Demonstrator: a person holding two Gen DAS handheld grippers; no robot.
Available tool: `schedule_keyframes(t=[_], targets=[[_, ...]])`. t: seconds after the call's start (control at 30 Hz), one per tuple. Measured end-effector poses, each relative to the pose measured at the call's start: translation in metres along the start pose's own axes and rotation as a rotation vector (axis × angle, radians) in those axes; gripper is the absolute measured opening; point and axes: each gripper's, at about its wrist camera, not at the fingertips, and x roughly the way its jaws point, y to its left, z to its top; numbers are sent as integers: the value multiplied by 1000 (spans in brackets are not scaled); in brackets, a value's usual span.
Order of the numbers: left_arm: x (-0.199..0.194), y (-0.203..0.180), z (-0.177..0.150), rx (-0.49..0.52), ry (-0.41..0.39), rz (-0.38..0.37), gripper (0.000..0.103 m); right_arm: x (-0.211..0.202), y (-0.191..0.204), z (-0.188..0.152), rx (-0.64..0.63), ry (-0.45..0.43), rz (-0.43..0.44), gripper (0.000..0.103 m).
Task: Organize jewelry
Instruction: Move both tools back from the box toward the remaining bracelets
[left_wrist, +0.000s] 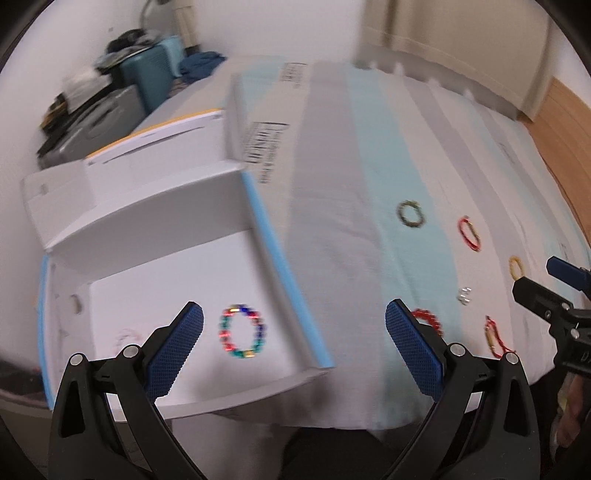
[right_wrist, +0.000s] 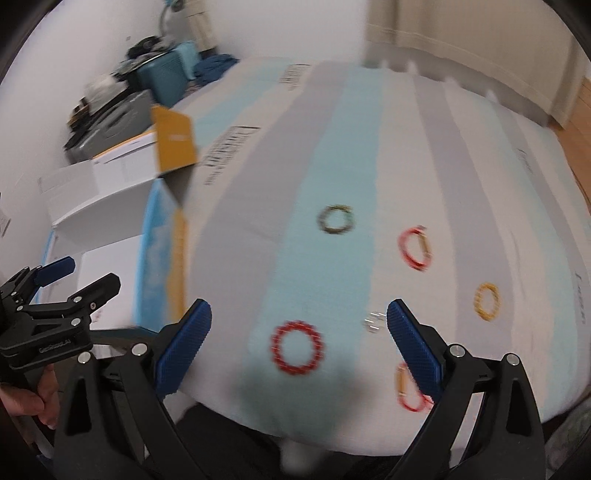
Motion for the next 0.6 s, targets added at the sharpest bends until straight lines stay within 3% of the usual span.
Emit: schedule_keyframes(t=[0.33,0.6], targets=[[41,-81,-14,101,43,-83,97,8,-90,-38,104,36,-70,92],[83,-119,-36,138,98,-112,97,32,-129,-74,156,95,-90,92]])
